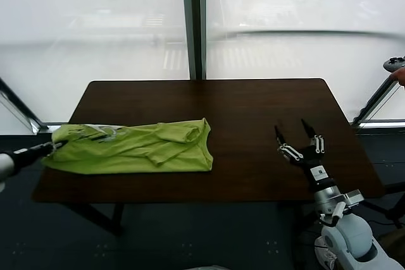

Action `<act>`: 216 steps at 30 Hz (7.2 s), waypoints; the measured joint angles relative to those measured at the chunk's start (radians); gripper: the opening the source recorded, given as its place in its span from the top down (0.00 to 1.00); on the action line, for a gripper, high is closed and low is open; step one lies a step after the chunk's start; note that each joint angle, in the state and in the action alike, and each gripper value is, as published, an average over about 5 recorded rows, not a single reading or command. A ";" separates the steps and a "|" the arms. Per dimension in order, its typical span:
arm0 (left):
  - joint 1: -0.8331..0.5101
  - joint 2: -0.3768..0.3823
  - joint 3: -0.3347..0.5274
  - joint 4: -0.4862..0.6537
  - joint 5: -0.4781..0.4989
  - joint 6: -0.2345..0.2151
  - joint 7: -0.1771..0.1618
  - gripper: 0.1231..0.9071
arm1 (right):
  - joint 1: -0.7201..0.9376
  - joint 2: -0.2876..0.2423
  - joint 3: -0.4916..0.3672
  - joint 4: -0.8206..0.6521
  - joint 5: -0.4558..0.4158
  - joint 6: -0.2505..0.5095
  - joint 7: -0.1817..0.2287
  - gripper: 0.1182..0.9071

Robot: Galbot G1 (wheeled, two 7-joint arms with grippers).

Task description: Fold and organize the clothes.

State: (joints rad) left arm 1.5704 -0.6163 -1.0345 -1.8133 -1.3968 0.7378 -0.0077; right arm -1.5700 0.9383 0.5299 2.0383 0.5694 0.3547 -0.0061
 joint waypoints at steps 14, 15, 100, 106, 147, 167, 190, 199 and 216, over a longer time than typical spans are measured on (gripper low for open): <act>-0.278 -0.241 0.269 -0.159 -0.024 -0.001 -0.143 0.94 | -0.134 0.097 0.124 0.064 -0.053 0.008 -0.006 0.00; -0.300 -0.260 0.292 -0.161 -0.026 -0.001 -0.150 0.94 | -0.143 0.105 0.132 0.067 -0.057 0.008 -0.006 0.00; -0.254 -0.594 0.433 -0.425 0.505 -0.001 -0.127 0.00 | 0.526 -0.001 -0.708 -0.151 -0.465 -0.443 -0.080 0.01; -0.239 -0.591 0.410 -0.428 0.505 -0.001 -0.126 0.00 | 0.591 0.013 -0.755 -0.205 -0.467 -0.446 -0.081 0.27; -0.230 -0.590 0.404 -0.402 0.521 -0.013 -0.121 0.00 | 0.409 -0.032 -0.540 -0.100 -0.028 -0.427 0.032 0.00; -0.182 -0.602 0.385 -0.409 0.555 -0.025 -0.099 0.00 | 0.556 0.301 -0.651 -0.277 0.093 -0.650 0.298 0.00; -0.131 -0.624 0.380 -0.438 0.578 -0.032 -0.089 0.00 | 0.522 0.247 -0.592 -0.242 0.079 -0.724 0.311 0.89; -0.125 -0.639 0.389 -0.439 0.593 -0.035 -0.084 0.00 | 0.498 0.033 -0.440 -0.204 0.174 -0.750 0.192 0.89; -0.134 -0.655 0.422 -0.427 0.610 -0.041 -0.082 0.00 | 0.452 -0.172 -0.232 -0.259 0.087 -0.754 0.132 0.56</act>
State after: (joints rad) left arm 1.4364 -1.2716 -0.6127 -2.2408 -0.7867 0.6964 -0.0893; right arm -1.1178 0.7662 0.2977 1.7795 0.6564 -0.3993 0.1259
